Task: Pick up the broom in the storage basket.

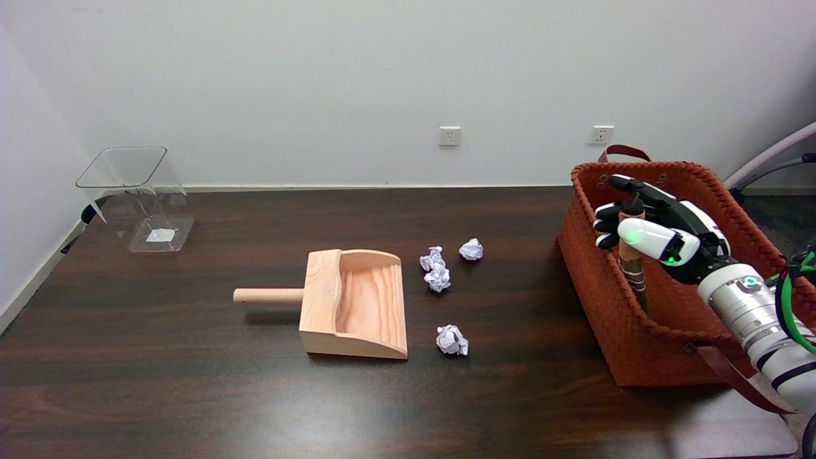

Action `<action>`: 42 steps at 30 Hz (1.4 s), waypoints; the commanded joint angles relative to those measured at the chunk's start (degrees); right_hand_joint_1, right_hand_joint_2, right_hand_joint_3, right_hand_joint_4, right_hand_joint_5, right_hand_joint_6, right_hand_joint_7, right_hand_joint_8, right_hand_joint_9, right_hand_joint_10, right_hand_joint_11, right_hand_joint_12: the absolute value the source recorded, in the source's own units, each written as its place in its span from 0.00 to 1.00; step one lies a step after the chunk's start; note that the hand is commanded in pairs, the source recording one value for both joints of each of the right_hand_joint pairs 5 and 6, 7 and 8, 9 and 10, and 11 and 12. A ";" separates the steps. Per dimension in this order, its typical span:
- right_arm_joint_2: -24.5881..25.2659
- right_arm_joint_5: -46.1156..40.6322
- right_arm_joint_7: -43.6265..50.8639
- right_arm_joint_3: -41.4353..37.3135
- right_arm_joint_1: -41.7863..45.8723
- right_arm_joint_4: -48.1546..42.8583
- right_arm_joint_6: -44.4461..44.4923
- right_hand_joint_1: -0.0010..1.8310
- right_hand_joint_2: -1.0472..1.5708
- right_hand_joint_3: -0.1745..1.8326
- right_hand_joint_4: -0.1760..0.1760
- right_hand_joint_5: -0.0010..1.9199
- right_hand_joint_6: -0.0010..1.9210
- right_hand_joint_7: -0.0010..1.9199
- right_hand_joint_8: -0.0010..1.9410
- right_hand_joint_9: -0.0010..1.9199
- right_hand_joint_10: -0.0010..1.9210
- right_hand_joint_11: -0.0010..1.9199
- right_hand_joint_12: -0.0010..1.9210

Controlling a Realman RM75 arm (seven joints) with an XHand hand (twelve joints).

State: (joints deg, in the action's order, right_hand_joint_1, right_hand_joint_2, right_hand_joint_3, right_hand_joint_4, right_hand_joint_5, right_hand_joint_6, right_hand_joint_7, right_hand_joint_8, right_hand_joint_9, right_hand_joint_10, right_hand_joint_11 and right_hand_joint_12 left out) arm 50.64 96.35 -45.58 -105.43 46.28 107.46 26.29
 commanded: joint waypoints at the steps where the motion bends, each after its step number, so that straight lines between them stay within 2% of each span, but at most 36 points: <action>1: -0.17 0.71 -3.21 0.06 0.77 0.28 -0.83 0.56 0.28 0.60 0.50 0.20 0.20 0.47 0.46 0.46 0.46 0.53 0.53; 13: -0.49 0.60 -4.33 -0.36 0.31 0.06 -0.34 0.56 0.32 0.58 0.50 0.20 0.20 0.49 0.49 0.49 0.49 0.54 0.54; 19: -0.83 0.71 -7.12 -0.44 0.02 0.30 -0.35 0.56 0.32 0.59 0.50 0.24 0.24 0.51 0.50 0.50 0.50 0.53 0.53; 28: -1.45 1.24 -7.57 0.12 -0.70 0.44 -0.26 0.54 0.33 0.62 0.50 0.31 0.31 0.51 0.50 0.45 0.45 0.45 0.45; 35: -1.47 1.54 -7.87 0.20 -0.70 0.37 0.25 0.52 0.33 0.63 0.50 0.30 0.30 0.48 0.48 0.37 0.37 0.36 0.36; 42: -1.47 4.84 -9.17 0.20 -0.05 0.62 1.36 0.52 0.33 0.64 0.50 0.27 0.27 0.48 0.47 0.34 0.34 0.32 0.32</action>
State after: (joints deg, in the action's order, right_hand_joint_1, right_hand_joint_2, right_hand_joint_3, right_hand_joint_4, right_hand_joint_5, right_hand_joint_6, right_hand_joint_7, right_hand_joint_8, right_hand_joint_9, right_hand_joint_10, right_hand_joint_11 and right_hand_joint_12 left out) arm 49.45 97.80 -52.77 -105.46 45.87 107.80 26.07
